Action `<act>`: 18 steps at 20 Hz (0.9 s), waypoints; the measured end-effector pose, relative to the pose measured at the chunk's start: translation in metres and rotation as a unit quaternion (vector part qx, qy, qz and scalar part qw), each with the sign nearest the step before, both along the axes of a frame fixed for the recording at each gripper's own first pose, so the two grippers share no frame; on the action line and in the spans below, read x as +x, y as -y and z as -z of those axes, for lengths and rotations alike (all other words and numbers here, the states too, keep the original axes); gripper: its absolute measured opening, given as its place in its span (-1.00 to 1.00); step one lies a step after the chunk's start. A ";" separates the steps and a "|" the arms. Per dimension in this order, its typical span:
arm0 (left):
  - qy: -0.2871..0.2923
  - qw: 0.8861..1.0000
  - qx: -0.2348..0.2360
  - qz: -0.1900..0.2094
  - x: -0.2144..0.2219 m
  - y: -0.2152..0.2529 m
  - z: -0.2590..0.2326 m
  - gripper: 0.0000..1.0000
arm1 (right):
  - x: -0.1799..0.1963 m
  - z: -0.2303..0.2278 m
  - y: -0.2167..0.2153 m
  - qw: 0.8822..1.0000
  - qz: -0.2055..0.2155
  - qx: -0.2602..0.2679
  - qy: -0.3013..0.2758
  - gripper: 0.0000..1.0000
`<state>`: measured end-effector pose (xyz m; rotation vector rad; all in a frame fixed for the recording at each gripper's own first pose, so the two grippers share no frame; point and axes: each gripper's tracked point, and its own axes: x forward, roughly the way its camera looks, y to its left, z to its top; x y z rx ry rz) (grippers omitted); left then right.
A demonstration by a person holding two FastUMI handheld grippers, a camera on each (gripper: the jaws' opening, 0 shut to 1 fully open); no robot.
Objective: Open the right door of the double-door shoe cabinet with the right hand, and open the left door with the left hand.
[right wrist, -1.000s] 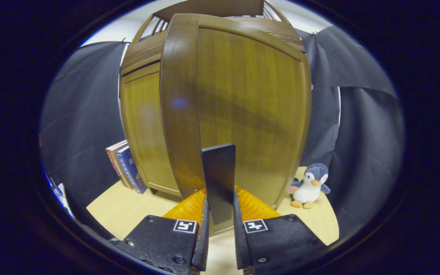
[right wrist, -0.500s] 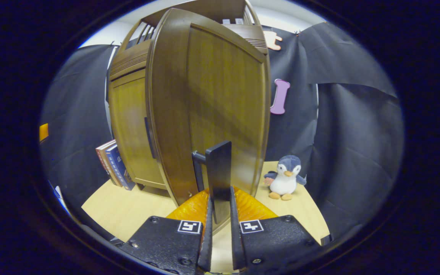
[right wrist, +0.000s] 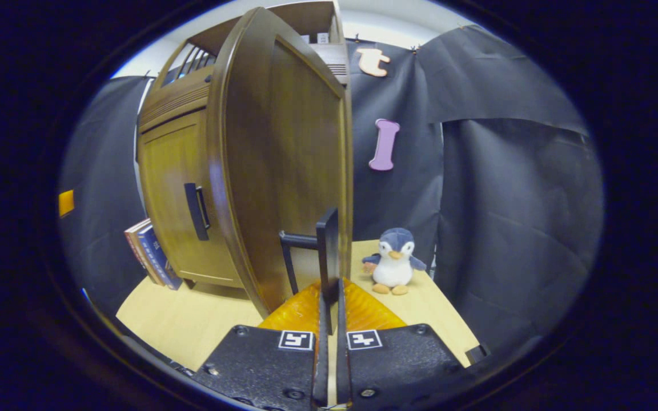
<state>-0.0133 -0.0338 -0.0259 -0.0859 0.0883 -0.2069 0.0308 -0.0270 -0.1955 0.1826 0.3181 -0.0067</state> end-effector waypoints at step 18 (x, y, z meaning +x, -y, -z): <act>0.020 0.999 0.010 -0.023 -0.015 0.105 -0.017 0.89 | 0.014 0.009 0.093 0.995 -0.094 0.014 0.003 -0.93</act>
